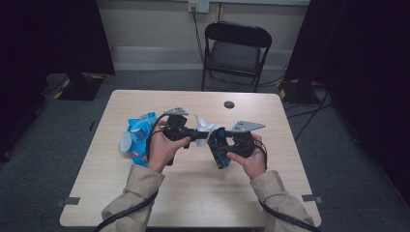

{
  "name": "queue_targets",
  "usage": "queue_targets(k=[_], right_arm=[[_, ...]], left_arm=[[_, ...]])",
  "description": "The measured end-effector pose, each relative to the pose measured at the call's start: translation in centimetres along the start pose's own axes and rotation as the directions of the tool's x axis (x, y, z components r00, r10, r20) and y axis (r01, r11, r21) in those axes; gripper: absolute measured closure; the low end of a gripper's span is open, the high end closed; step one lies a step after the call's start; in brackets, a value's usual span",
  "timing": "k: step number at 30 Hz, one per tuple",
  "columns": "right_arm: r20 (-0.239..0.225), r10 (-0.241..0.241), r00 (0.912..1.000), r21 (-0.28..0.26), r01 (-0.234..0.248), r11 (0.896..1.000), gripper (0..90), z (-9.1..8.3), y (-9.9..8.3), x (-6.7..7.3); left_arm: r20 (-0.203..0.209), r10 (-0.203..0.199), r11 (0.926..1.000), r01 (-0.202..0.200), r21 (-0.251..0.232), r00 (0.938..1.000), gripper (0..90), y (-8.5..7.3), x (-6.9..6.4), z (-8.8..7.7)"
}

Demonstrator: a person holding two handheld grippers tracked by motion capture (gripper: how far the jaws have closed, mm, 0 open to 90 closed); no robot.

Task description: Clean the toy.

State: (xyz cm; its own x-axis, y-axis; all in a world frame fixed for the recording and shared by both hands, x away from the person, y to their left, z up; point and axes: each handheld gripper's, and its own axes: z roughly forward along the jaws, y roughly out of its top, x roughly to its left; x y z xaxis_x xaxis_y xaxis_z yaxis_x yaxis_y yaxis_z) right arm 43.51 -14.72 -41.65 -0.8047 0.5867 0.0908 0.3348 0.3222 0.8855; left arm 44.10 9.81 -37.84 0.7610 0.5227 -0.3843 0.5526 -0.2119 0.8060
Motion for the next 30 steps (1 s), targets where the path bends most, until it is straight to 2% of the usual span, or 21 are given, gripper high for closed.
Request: queue_targets(k=[5, 8, 14, 21, 25, 30], right_arm=[[0.016, 0.012, 0.9998, -0.004, -0.012, 1.000, 25.6, -0.4, 0.0, -0.5], [0.023, 0.011, 0.9997, -0.003, -0.011, 1.000, 25.5, -0.5, 0.1, -0.7], [0.026, 0.018, 0.9995, -0.015, -0.017, 1.000, 25.6, -0.8, 0.2, -0.9], [0.013, 0.011, 0.9999, -0.030, -0.011, 1.000, 25.5, -0.9, 0.6, -0.6], [0.000, 0.007, 1.0000, -0.040, -0.007, 0.999, 25.5, -0.9, 0.9, -0.3], [0.004, 0.004, 1.0000, -0.042, -0.004, 0.999, 25.5, -0.9, 1.1, -0.2]], left_arm=[[0.024, 0.005, 0.9999, -0.005, 0.009, 0.9997, 84.0, -0.5, -0.3, 0.2], [0.034, 0.017, 0.9993, -0.018, 0.032, 0.9993, 84.0, -1.0, -0.5, 0.5], [0.015, 0.019, 0.9976, -0.020, 0.066, 0.9997, 83.9, -2.1, 0.0, 0.7], [-0.038, -0.037, 0.9992, 0.038, 0.010, 0.9986, 83.6, -2.4, 1.5, 0.1], [-0.025, -0.058, 0.9983, 0.058, -0.003, 0.9980, 83.5, -2.5, 1.6, 0.3], [-0.015, -0.050, 0.9985, 0.051, 0.018, 0.9986, 83.3, -2.7, 1.4, 0.7]])
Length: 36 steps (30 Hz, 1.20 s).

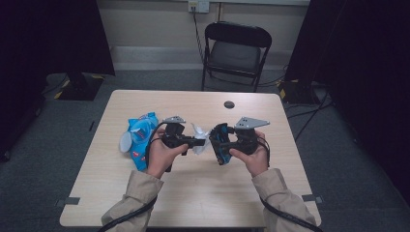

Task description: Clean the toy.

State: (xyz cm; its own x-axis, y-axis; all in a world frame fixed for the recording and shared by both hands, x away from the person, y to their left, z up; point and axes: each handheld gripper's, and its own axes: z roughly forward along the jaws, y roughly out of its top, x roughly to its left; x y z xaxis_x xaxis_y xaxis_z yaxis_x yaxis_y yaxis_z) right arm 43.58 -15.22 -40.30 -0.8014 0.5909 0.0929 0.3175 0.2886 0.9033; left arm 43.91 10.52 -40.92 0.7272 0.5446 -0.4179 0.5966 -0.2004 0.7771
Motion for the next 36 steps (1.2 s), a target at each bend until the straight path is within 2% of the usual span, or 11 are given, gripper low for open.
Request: queue_targets(k=[3, 6, 9, 12, 18, 24, 27, 29, 32, 34, 36], right_arm=[[0.011, 0.007, 0.9999, 0.005, -0.007, 1.000, 25.5, -0.2, -0.3, -0.3], [0.029, 0.015, 0.9995, 0.014, -0.015, 1.000, 25.5, -0.4, -0.7, -0.8], [0.036, 0.024, 0.9991, 0.015, -0.025, 1.000, 25.5, -0.5, -1.0, -1.2], [0.038, 0.023, 0.9990, 0.016, -0.023, 1.000, 25.5, -0.4, -0.9, -1.3], [0.043, 0.016, 0.9989, 0.028, -0.017, 0.999, 25.5, -0.3, -0.9, -1.3], [0.049, 0.018, 0.9987, 0.036, -0.019, 0.999, 25.5, -0.1, -1.2, -1.5], [0.039, 0.020, 0.9991, 0.035, -0.021, 0.999, 25.5, 0.1, -1.3, -1.4], [0.028, 0.018, 0.9994, 0.030, -0.019, 0.999, 25.5, 0.2, -1.1, -1.1], [0.011, 0.010, 0.9999, 0.018, -0.010, 1.000, 25.5, 0.3, -0.7, -0.6], [0.003, 0.005, 1.0000, 0.009, -0.005, 1.000, 25.5, 0.3, -0.4, -0.4], [-0.005, -0.002, 1.0000, 0.005, 0.002, 1.000, 25.5, 0.3, -0.1, -0.2]], left_arm=[[0.012, 0.004, 1.0000, -0.004, -0.009, 0.9999, 83.3, 0.1, 0.1, -0.6], [0.060, 0.002, 0.9999, -0.001, -0.012, 0.9982, 83.4, 0.3, 0.1, -1.4], [0.113, 0.028, 0.9995, -0.026, -0.015, 0.9933, 83.4, 0.4, -0.3, -2.0], [0.139, 0.056, 0.9984, -0.055, -0.011, 0.9887, 83.4, 0.4, -0.7, -2.2], [0.157, 0.060, 0.9975, -0.053, -0.046, 0.9859, 83.3, 0.7, -0.8, -2.8], [0.170, 0.081, 0.9947, -0.069, -0.077, 0.9821, 83.3, 1.4, -1.2, -3.5], [0.188, 0.067, 0.9947, -0.051, -0.089, 0.9798, 83.2, 1.6, -1.2, -3.2], [0.179, 0.063, 0.9964, -0.052, -0.066, 0.9818, 82.6, 1.5, -1.1, -2.7], [0.137, 0.056, 0.9982, -0.053, -0.029, 0.9889, 81.6, 1.0, -0.5, -1.7], [0.100, 0.064, 0.9979, -0.063, -0.013, 0.9930, 80.5, 0.7, -0.1, -1.2], [0.089, 0.057, 0.9983, -0.056, -0.014, 0.9944, 80.3, 0.5, 0.2, -0.9]])
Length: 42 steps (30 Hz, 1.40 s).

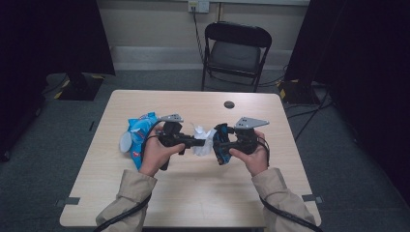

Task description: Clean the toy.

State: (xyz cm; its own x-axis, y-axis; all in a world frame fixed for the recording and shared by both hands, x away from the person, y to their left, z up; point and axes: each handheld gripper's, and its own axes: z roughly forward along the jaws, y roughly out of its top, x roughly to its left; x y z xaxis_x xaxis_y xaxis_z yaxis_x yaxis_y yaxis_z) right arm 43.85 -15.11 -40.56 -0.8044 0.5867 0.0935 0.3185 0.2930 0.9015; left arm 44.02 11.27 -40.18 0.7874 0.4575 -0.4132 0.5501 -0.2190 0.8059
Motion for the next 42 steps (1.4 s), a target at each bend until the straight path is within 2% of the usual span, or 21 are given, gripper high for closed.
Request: queue_targets(k=[1, 4, 6, 8, 14, 17, 23, 27, 33, 36, 37, 42], right_arm=[[-0.004, -0.002, 1.0000, -0.001, 0.002, 1.000, 25.5, 0.0, 0.1, 0.1], [-0.016, 0.005, 0.9999, -0.008, -0.005, 1.000, 25.5, 0.0, 0.2, 0.1], [-0.023, 0.011, 0.9997, -0.013, -0.012, 1.000, 25.5, 0.1, 0.2, 0.2], [-0.025, 0.011, 0.9996, -0.012, -0.011, 1.000, 25.5, 0.1, 0.3, 0.2], [-0.038, 0.017, 0.9991, -0.024, -0.018, 1.000, 25.5, 0.2, 0.4, 0.5], [-0.041, 0.016, 0.9990, -0.024, -0.017, 1.000, 25.5, 0.2, 0.5, 0.5], [-0.047, 0.023, 0.9986, -0.034, -0.025, 0.999, 25.5, 0.3, 0.8, 0.8], [-0.046, 0.027, 0.9986, -0.040, -0.028, 0.999, 25.5, 0.3, 1.0, 0.8], [-0.042, 0.039, 0.9984, -0.050, -0.041, 0.998, 25.5, 0.3, 1.1, 0.8], [-0.040, 0.040, 0.9984, -0.052, -0.042, 0.998, 25.5, 0.2, 1.2, 0.7], [-0.039, 0.041, 0.9984, -0.053, -0.043, 0.998, 25.5, 0.2, 1.3, 0.7], [-0.040, 0.049, 0.9980, -0.057, -0.051, 0.997, 25.5, 0.1, 1.4, 0.6]], left_arm=[[0.001, -0.001, 1.0000, 0.001, 0.004, 1.0000, 80.4, -0.1, 0.1, 0.1], [-0.047, 0.010, 0.9998, -0.009, 0.019, 0.9989, 80.4, -0.2, 0.2, 0.6], [-0.055, 0.022, 0.9994, -0.021, 0.026, 0.9982, 80.6, -0.2, 0.1, 1.0], [-0.055, 0.029, 0.9995, -0.028, 0.015, 0.9980, 81.0, -0.1, 0.1, 1.4], [-0.029, 0.014, 0.9999, -0.014, -0.009, 0.9995, 81.2, -0.4, 0.2, 2.0], [-0.025, 0.010, 0.9999, -0.010, -0.007, 0.9996, 81.4, -0.6, 0.1, 2.2], [-0.054, 0.032, 0.9991, -0.031, 0.028, 0.9980, 81.8, -0.8, -0.1, 3.1], [-0.047, 0.007, 0.9999, -0.006, 0.016, 0.9989, 82.1, -1.2, 0.0, 3.5], [-0.048, 0.007, 0.9994, -0.006, 0.035, 0.9988, 82.3, -1.8, -0.1, 4.0], [-0.037, 0.000, 0.9993, 0.002, 0.038, 0.9993, 82.5, -2.2, -0.1, 4.4], [-0.022, -0.020, 0.9989, 0.020, 0.043, 0.9996, 82.5, -2.7, -0.1, 4.7], [-0.007, -0.033, 0.9981, 0.033, 0.053, 0.9994, 82.7, -3.4, -0.1, 5.1]])
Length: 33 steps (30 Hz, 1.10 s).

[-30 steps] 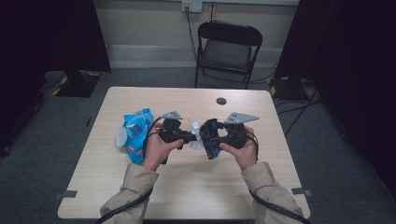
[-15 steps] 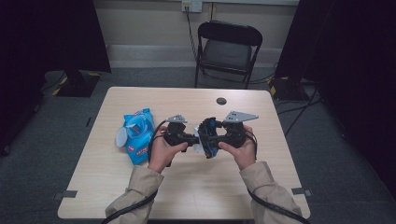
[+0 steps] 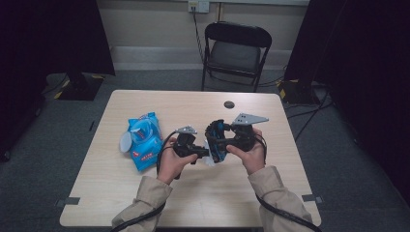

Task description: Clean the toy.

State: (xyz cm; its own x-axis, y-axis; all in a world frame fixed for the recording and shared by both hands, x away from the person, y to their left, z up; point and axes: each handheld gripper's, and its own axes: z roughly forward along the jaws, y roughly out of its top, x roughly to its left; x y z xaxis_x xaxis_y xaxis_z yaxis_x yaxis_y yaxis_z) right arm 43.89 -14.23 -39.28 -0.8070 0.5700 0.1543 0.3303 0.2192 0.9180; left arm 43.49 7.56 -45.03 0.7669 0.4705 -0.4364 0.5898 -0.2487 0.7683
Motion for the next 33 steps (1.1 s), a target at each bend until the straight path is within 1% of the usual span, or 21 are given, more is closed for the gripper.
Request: queue_targets(k=[1, 4, 6, 9, 11, 14, 17, 18, 21, 22, 23, 24, 27, 29, 30, 33], right_arm=[[-0.001, 0.001, 1.0000, -0.001, -0.001, 1.000, 25.5, 0.0, 0.0, 0.0], [-0.001, 0.003, 1.0000, -0.005, -0.003, 1.000, 25.5, -0.1, 0.0, -0.1], [-0.004, 0.009, 0.9999, -0.010, -0.009, 1.000, 25.6, -0.1, 0.0, -0.1], [-0.011, 0.007, 0.9999, -0.016, -0.008, 1.000, 25.5, -0.3, 0.0, 0.0], [-0.015, 0.003, 0.9999, -0.019, -0.003, 1.000, 25.5, -0.4, 0.0, 0.1], [-0.020, 0.003, 0.9998, -0.024, -0.004, 1.000, 25.5, -0.6, -0.2, 0.1], [-0.027, 0.001, 0.9996, -0.026, -0.002, 1.000, 25.5, -0.7, -0.4, 0.1], [-0.032, -0.002, 0.9995, -0.025, 0.001, 1.000, 25.5, -0.7, -0.5, 0.2], [-0.038, -0.009, 0.9992, -0.020, 0.009, 1.000, 25.5, -0.6, -0.7, 0.5], [-0.044, -0.010, 0.9990, -0.019, 0.009, 1.000, 25.5, -0.5, -0.7, 0.6], [-0.046, -0.008, 0.9989, -0.021, 0.007, 1.000, 25.5, -0.5, -0.8, 0.6], [-0.050, -0.009, 0.9987, -0.019, 0.008, 1.000, 25.5, -0.4, -0.8, 0.7], [-0.052, -0.003, 0.9986, -0.022, 0.002, 1.000, 25.5, -0.3, -0.9, 0.8], [-0.052, -0.002, 0.9986, -0.024, 0.001, 1.000, 25.5, -0.3, -0.8, 0.7], [-0.052, -0.002, 0.9987, -0.023, 0.000, 1.000, 25.5, -0.3, -0.8, 0.7], [-0.051, -0.002, 0.9987, -0.016, 0.001, 1.000, 25.5, -0.3, -0.8, 0.6]], left_arm=[[0.005, -0.008, 1.0000, 0.008, 0.006, 1.0000, 82.7, -0.2, 0.0, 0.1], [0.019, -0.037, 0.9993, 0.037, 0.002, 0.9991, 82.8, -0.8, 0.2, 0.3], [0.014, -0.042, 0.9991, 0.042, 0.003, 0.9990, 82.7, -1.0, 0.4, 0.2], [-0.007, -0.055, 0.9982, 0.055, -0.021, 0.9984, 82.8, -0.8, 0.8, -0.5], [-0.015, -0.062, 0.9970, 0.062, -0.047, 0.9979, 82.7, -0.3, 1.1, -1.3], [-0.026, -0.061, 0.9943, 0.058, -0.089, 0.9978, 82.8, 0.8, 1.2, -2.7], [-0.039, -0.060, 0.9873, 0.054, -0.150, 0.9974, 82.7, 2.1, 1.2, -4.1], [-0.044, -0.059, 0.9863, 0.051, -0.157, 0.9973, 82.7, 2.4, 1.2, -4.4], [-0.035, -0.058, 0.9791, 0.050, -0.197, 0.9977, 82.7, 3.4, 1.0, -5.0], [-0.037, -0.056, 0.9792, 0.047, -0.197, 0.9977, 82.7, 3.6, 0.9, -5.0], [-0.034, -0.055, 0.9767, 0.047, -0.209, 0.9979, 82.7, 3.8, 0.8, -5.0], [-0.024, -0.058, 0.9758, 0.052, -0.213, 0.9980, 82.7, 3.9, 0.7, -5.0], [0.007, -0.068, 0.9759, 0.068, -0.208, 0.9977, 82.7, 3.8, 0.6, -4.6], [0.027, -0.072, 0.9778, 0.076, -0.195, 0.9970, 82.7, 3.5, 0.6, -4.2], [0.039, -0.078, 0.9764, 0.084, -0.199, 0.9962, 82.8, 3.3, 0.6, -4.0], [0.052, -0.094, 0.9766, 0.102, -0.189, 0.9942, 82.8, 2.9, 0.8, -3.6]])
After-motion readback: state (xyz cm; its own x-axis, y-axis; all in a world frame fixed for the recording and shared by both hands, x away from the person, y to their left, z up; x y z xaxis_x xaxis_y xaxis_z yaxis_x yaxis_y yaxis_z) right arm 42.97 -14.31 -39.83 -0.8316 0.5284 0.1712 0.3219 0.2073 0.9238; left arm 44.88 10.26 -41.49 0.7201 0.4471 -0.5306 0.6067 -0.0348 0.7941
